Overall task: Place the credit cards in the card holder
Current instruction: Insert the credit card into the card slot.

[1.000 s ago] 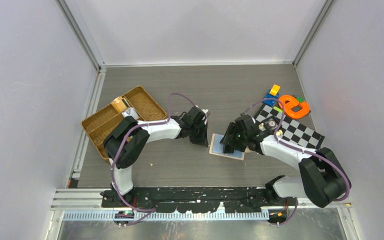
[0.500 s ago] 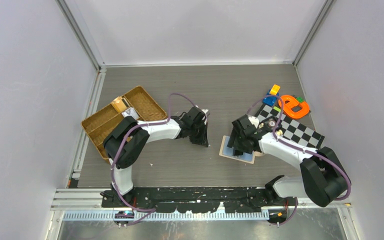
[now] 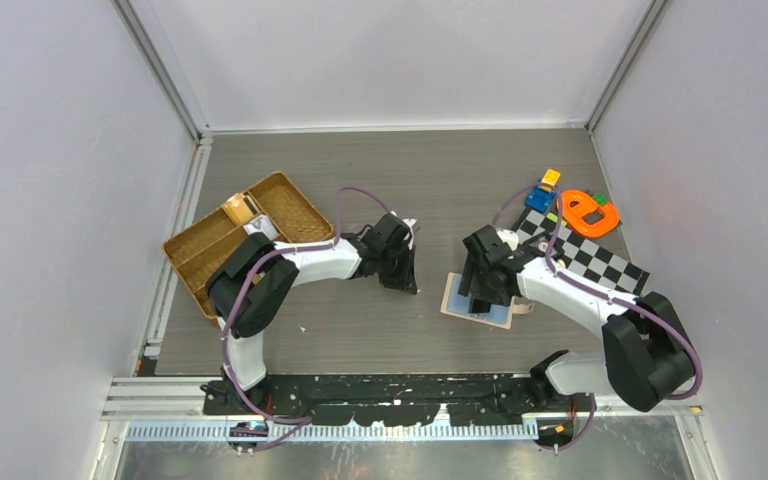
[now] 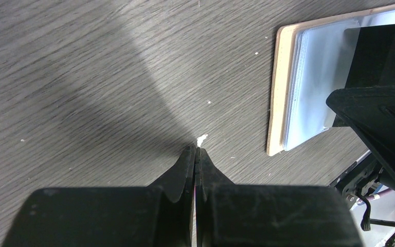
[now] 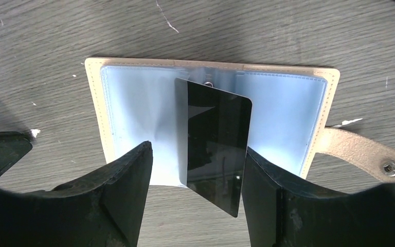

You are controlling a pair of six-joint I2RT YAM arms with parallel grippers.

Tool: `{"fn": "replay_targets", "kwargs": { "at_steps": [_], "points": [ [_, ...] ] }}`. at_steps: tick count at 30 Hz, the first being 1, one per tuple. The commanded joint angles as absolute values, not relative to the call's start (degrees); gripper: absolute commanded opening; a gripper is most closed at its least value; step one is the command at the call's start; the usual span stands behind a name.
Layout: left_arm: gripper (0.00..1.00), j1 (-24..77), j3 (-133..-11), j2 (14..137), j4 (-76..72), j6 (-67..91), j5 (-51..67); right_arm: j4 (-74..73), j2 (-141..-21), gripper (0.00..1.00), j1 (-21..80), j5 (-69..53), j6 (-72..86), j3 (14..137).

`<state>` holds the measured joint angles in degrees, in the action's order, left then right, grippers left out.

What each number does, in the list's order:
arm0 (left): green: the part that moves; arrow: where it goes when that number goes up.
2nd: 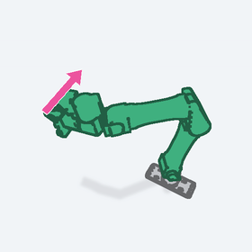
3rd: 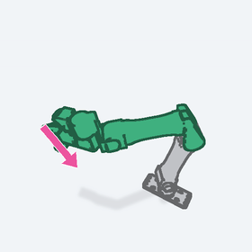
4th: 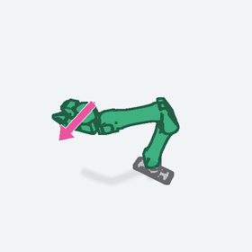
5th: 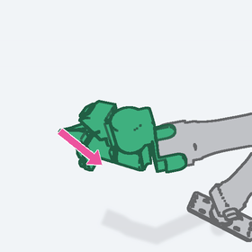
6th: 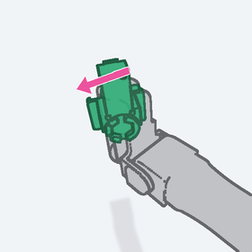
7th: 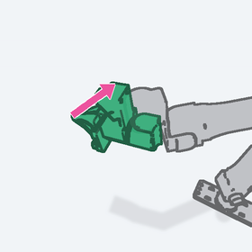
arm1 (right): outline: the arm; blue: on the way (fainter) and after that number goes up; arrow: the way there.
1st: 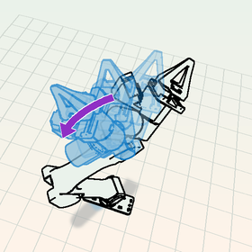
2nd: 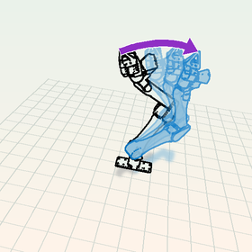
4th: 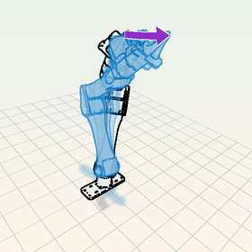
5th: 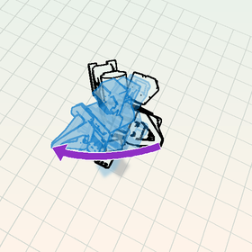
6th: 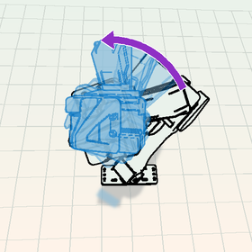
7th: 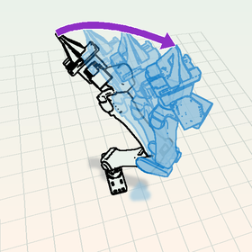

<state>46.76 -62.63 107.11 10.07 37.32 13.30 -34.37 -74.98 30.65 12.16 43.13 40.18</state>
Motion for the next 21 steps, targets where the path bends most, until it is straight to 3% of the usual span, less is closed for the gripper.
{"fn": "replay_targets", "kwargs": {
  "at_steps": [1,21],
  "points": [
    [0.0,47.47,-60.19,108.28,13.19,36.84,11.64,-36.06,-75.59,0.66,30.94,14.31,42.44,42.03],
    [0.0,49.9,-62.82,110.9,11.62,37.35,13.27,-32.27,-81.94,0.66,31.01,13.52,43.26,40.99]
  ]
}}
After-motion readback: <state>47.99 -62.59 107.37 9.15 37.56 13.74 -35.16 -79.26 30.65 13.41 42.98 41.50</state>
